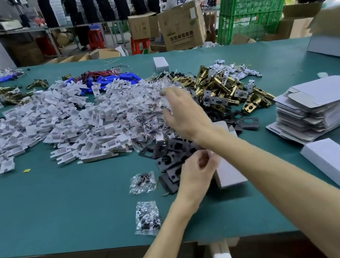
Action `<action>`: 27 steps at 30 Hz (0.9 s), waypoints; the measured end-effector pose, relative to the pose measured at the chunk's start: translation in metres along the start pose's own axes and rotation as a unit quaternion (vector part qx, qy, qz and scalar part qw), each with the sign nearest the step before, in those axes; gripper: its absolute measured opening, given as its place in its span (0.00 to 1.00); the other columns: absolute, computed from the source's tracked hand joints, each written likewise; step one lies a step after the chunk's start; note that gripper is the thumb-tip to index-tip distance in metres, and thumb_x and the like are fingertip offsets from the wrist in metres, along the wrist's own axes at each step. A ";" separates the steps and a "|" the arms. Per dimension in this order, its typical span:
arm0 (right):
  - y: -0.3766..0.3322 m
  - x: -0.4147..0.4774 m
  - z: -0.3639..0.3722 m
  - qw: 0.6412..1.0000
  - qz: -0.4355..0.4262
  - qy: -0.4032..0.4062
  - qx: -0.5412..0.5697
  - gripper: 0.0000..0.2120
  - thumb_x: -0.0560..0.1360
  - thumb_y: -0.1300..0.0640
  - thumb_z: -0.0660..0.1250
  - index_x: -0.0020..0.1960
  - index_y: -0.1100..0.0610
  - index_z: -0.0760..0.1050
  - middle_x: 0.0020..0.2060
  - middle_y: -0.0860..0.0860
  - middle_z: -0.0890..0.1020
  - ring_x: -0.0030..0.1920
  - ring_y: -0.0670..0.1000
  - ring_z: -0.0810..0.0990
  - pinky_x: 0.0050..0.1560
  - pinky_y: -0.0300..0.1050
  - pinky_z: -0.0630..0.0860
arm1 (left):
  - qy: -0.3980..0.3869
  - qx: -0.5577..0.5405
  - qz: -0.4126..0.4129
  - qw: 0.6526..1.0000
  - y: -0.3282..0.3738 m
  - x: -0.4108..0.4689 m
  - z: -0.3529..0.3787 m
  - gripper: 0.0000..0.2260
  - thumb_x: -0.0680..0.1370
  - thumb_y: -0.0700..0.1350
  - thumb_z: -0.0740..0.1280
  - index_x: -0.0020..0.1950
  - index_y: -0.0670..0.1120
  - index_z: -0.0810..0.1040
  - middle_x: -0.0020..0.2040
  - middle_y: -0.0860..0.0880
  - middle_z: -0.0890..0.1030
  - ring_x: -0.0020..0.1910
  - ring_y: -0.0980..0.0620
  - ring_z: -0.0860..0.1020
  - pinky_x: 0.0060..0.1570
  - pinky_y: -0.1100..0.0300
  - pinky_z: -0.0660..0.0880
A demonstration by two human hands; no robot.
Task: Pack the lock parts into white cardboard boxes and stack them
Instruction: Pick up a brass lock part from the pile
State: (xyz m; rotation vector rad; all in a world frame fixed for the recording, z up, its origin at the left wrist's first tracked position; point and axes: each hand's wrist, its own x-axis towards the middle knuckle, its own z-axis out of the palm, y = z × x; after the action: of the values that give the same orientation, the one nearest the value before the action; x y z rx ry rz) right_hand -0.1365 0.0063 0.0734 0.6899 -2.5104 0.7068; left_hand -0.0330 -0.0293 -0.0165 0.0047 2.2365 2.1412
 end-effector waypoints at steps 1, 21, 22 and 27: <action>0.021 0.003 -0.015 0.999 0.041 0.018 0.002 0.18 0.82 0.61 0.62 0.71 0.61 0.71 0.69 0.56 0.75 0.70 0.53 0.71 0.68 0.38 0.63 | 0.008 0.010 0.004 1.000 -0.001 0.002 0.003 0.11 0.84 0.53 0.68 0.56 0.47 0.81 0.51 0.49 0.86 0.52 0.46 0.84 0.52 0.51 0.80; 0.152 0.011 -0.022 0.953 0.298 0.041 0.035 0.02 0.82 0.62 0.65 0.54 0.59 0.76 0.51 0.56 0.81 0.51 0.56 0.79 0.50 0.51 0.75 | -0.006 -0.069 0.000 0.998 -0.005 0.008 0.002 0.12 0.84 0.52 0.67 0.58 0.43 0.80 0.54 0.48 0.87 0.51 0.50 0.86 0.49 0.57 0.83; 0.149 0.009 -0.026 0.952 0.299 0.048 0.052 0.03 0.82 0.61 0.65 0.55 0.59 0.76 0.51 0.56 0.81 0.51 0.55 0.79 0.49 0.49 0.74 | -0.005 -0.071 0.001 0.997 -0.005 0.008 0.002 0.12 0.84 0.51 0.67 0.58 0.43 0.80 0.53 0.48 0.87 0.51 0.49 0.86 0.48 0.57 0.83; 0.124 -0.024 -0.051 0.925 0.328 0.046 0.186 0.04 0.82 0.63 0.65 0.55 0.61 0.78 0.49 0.58 0.82 0.44 0.57 0.86 0.46 0.52 0.84 | -0.002 -0.084 0.001 0.996 -0.002 0.007 0.002 0.12 0.85 0.50 0.66 0.58 0.41 0.80 0.52 0.49 0.88 0.48 0.50 0.87 0.44 0.60 0.82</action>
State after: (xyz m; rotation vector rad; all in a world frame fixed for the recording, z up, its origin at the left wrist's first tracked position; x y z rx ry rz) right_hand -0.1743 0.1363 0.0559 -0.1112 -2.5306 1.4326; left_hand -0.0402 -0.0267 -0.0188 0.0043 2.0483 2.3194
